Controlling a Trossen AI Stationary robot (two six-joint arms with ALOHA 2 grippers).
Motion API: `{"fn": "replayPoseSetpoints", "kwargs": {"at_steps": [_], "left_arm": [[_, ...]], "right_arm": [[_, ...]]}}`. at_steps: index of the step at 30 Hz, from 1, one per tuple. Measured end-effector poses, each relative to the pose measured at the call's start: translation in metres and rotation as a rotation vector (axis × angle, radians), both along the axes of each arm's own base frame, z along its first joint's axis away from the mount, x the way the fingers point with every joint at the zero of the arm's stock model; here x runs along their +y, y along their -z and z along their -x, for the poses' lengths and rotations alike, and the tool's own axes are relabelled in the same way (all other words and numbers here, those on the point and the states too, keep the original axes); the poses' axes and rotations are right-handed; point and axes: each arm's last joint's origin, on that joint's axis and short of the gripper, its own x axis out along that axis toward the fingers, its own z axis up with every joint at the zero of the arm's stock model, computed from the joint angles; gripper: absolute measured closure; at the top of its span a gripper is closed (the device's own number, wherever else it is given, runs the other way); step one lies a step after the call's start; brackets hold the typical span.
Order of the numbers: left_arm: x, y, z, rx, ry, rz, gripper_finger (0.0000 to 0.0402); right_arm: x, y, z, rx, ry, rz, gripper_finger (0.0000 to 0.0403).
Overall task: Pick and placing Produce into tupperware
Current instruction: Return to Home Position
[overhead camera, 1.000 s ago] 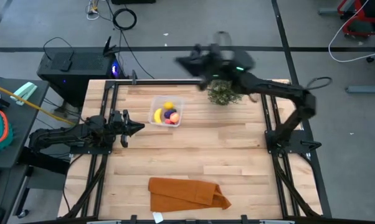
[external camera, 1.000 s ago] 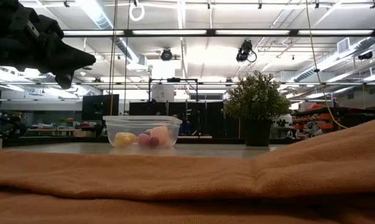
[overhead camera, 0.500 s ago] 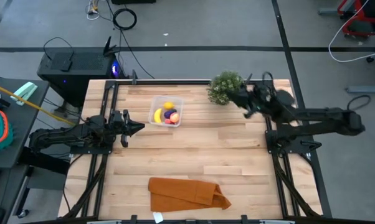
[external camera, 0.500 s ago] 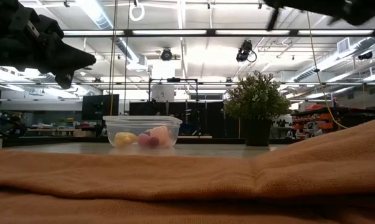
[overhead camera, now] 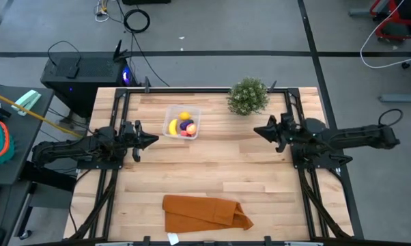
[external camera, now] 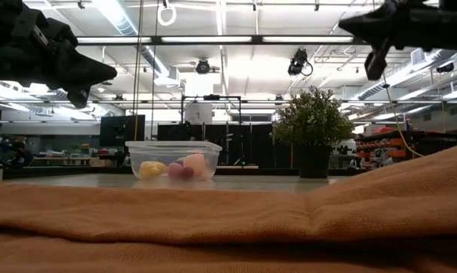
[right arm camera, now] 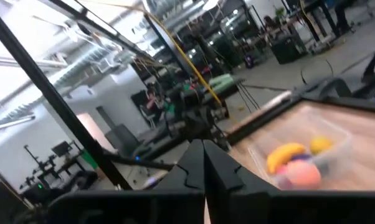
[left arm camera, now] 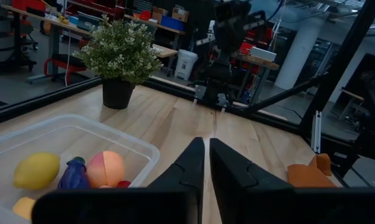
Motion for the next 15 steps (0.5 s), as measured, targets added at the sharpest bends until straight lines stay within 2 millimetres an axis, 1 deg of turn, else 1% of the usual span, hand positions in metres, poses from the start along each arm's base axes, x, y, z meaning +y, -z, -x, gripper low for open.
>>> {"fn": "replayPoseSetpoints", "kwargs": {"at_steps": [3, 9, 15], "left_arm": [[0.000, 0.000, 0.000, 0.000, 0.000, 0.000, 0.0366], [0.000, 0.000, 0.000, -0.001, 0.000, 0.000, 0.0364], [0.000, 0.000, 0.000, 0.000, 0.000, 0.000, 0.0373]], "right_arm": [[0.003, 0.014, 0.000, 0.022, -0.002, -0.005, 0.0403], [0.005, 0.034, 0.007, -0.089, 0.025, -0.043, 0.0403], [0.005, 0.038, 0.006, -0.049, 0.026, -0.034, 0.0403]]}}
